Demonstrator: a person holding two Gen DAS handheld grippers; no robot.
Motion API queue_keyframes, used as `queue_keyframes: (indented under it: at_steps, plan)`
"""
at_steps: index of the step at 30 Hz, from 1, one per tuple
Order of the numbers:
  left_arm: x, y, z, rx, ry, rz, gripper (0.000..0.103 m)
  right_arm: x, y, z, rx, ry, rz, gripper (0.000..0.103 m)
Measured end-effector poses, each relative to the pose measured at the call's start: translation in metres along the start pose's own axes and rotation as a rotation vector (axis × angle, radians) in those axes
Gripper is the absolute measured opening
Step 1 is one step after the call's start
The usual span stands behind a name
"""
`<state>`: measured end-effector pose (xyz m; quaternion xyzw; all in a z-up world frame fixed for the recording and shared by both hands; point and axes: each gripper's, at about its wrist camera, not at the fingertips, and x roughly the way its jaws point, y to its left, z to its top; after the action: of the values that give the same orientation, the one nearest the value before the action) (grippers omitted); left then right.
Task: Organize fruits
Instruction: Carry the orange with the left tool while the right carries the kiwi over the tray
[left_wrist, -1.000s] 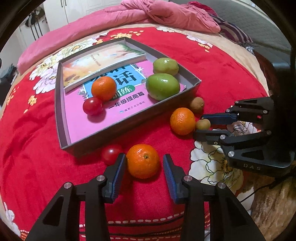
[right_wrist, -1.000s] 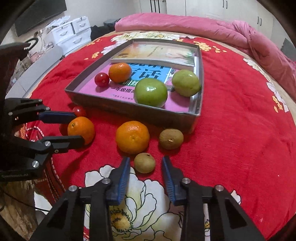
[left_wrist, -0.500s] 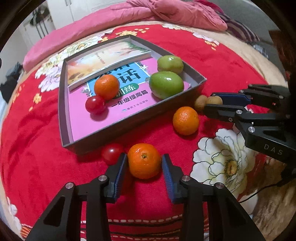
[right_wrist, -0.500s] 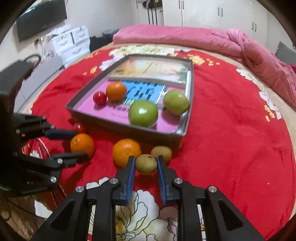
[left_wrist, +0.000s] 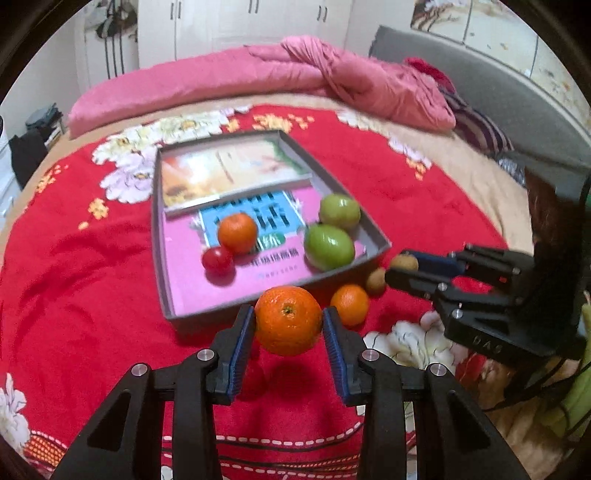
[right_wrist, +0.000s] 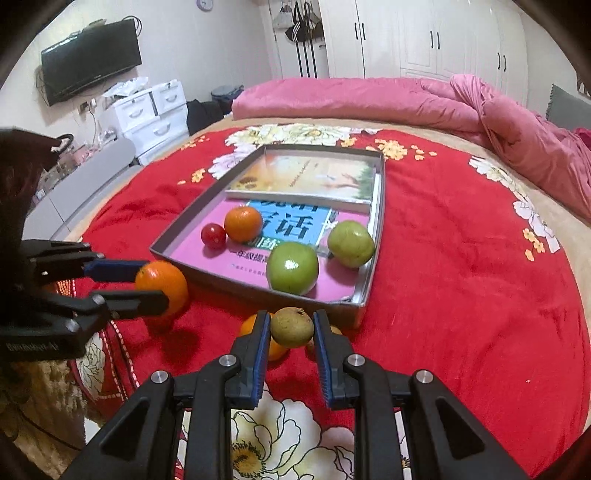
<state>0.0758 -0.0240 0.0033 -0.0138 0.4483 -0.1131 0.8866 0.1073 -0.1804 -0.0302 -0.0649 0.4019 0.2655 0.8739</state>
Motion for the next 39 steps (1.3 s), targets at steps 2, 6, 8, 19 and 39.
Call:
queue_keyframes:
  at_steps: [2, 6, 8, 19, 39]
  plan:
    - [-0.008, 0.005, 0.003, -0.021, -0.027, 0.005, 0.039, -0.003, 0.0, 0.001, 0.003, -0.016, 0.002, 0.024]
    - [-0.017, 0.018, 0.008, -0.055, -0.069, 0.026, 0.039, -0.009, 0.0, 0.004, -0.001, -0.049, 0.001, 0.024]
    - [-0.021, 0.025, 0.009, -0.07, -0.091, 0.052, 0.039, -0.011, 0.001, 0.005, -0.006, -0.063, -0.005, 0.024]
    - [-0.015, 0.053, 0.008, -0.131, -0.117, 0.114, 0.039, -0.02, 0.002, 0.01, -0.02, -0.119, -0.015, 0.024]
    - [0.009, 0.065, 0.011, -0.164, -0.111, 0.122, 0.039, -0.018, -0.014, 0.02, 0.002, -0.145, -0.069, 0.024]
